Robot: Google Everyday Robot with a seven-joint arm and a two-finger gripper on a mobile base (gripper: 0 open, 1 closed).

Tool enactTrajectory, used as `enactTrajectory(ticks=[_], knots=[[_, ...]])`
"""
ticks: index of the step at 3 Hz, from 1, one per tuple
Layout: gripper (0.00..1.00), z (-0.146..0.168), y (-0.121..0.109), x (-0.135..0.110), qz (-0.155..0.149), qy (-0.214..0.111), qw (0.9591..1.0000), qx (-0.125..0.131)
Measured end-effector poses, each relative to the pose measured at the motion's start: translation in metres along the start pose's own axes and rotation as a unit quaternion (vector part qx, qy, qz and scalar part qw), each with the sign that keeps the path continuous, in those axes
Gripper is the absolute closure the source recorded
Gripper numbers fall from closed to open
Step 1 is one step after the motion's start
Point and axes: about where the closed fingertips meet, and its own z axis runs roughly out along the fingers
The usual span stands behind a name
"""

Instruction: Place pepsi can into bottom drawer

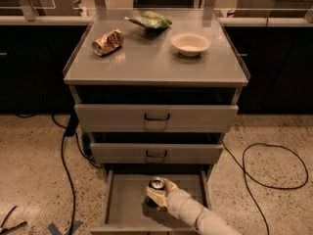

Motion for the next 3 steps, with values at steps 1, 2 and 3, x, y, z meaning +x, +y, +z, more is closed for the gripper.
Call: enactTrajectory(ticks=[1, 2, 3], knots=[[1.0, 0.013, 0.0, 0.057, 0.037, 0.011, 0.9991, -0.017], [1.0, 0.022, 0.006, 0.101, 0.042, 0.035, 0.9981, -0.026], [1.0, 0.035, 0.011, 0.151, -0.013, 0.09, 0.9959, -0.003]])
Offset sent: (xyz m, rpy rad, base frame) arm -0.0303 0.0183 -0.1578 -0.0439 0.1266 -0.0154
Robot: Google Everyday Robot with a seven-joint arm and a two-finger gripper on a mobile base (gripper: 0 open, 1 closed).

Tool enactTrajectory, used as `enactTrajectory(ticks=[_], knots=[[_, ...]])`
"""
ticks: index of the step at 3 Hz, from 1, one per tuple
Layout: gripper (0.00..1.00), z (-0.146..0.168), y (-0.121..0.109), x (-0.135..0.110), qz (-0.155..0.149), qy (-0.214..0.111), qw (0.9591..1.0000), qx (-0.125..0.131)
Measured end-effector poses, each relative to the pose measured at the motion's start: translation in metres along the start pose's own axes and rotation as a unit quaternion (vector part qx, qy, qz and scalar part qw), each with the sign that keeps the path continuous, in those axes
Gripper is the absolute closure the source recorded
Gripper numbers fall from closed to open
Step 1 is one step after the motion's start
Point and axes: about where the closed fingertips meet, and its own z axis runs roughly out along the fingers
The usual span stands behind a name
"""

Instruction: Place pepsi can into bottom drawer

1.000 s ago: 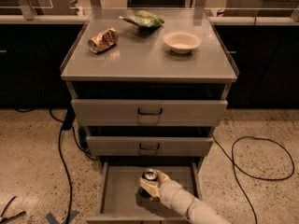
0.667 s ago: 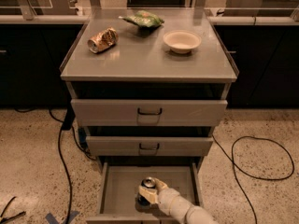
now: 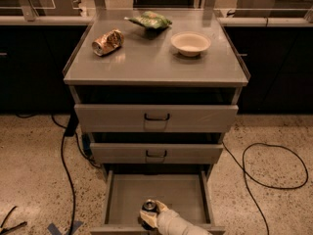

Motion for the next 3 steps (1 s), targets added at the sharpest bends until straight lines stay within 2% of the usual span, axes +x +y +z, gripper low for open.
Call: enactTrajectory(ticks=[2, 3], knots=[[1.0, -0.001, 0.001, -0.003, 0.0, 0.0, 1.0, 0.0], [1.0, 0.012, -0.015, -0.013, -0.04, -0.014, 0.9989, 0.018]])
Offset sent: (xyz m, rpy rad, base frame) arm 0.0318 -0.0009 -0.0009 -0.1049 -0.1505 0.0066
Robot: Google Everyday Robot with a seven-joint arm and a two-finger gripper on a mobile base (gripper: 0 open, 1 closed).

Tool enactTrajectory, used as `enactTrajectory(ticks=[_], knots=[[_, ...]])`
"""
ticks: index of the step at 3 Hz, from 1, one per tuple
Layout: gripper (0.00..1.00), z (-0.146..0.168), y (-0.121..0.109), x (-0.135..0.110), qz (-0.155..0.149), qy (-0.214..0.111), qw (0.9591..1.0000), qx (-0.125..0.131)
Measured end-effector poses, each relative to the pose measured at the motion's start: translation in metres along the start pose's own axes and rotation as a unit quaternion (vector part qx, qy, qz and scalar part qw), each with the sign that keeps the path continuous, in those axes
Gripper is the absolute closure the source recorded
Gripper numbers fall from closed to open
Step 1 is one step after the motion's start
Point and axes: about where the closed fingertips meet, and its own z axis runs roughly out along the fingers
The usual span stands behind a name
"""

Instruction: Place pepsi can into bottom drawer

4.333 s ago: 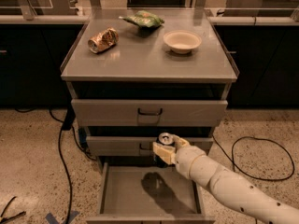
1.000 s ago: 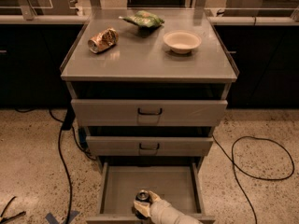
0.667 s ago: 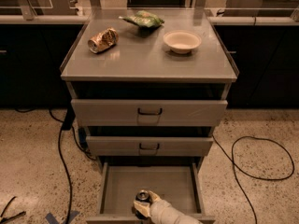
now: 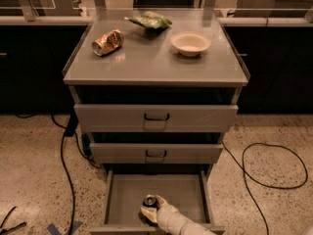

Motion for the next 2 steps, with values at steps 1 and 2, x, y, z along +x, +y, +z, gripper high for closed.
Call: enactTrajectory(ticks=[1, 2], knots=[[1.0, 0.016, -0.02, -0.007, -0.033, -0.015, 0.9992, 0.018], [1.0, 0.034, -0.038, -0.01, -0.048, -0.026, 0.9982, 0.026]])
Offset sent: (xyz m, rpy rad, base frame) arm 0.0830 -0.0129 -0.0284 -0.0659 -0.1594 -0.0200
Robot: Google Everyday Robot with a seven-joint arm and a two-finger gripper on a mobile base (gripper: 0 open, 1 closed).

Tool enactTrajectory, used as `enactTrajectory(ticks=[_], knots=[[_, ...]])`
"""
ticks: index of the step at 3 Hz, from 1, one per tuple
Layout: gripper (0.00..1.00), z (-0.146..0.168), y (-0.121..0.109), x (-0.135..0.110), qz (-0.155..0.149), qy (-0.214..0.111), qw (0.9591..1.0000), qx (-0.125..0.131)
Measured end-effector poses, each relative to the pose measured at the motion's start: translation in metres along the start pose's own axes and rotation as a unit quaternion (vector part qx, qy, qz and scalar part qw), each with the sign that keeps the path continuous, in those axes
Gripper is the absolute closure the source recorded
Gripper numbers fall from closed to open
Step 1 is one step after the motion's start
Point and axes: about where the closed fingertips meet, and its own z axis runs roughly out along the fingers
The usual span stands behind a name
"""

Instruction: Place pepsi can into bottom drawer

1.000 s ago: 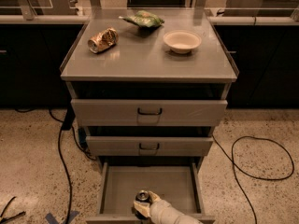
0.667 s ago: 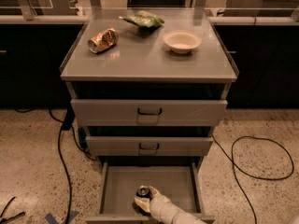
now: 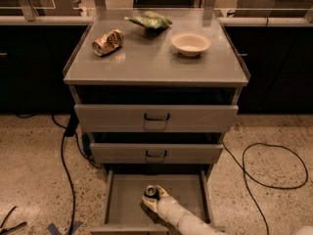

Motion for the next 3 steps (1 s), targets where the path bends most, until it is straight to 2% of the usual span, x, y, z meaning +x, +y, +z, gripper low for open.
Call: enactTrajectory(ticks=[1, 2, 3], knots=[[1.0, 0.0323, -0.0272, 0.0335, -0.005, -0.01, 0.9997, 0.023], [1.0, 0.0323, -0.0272, 0.0335, -0.005, -0.01, 0.9997, 0.023], [1.0, 0.041, -0.0322, 0.035, -0.017, -0.003, 0.9995, 0.027]])
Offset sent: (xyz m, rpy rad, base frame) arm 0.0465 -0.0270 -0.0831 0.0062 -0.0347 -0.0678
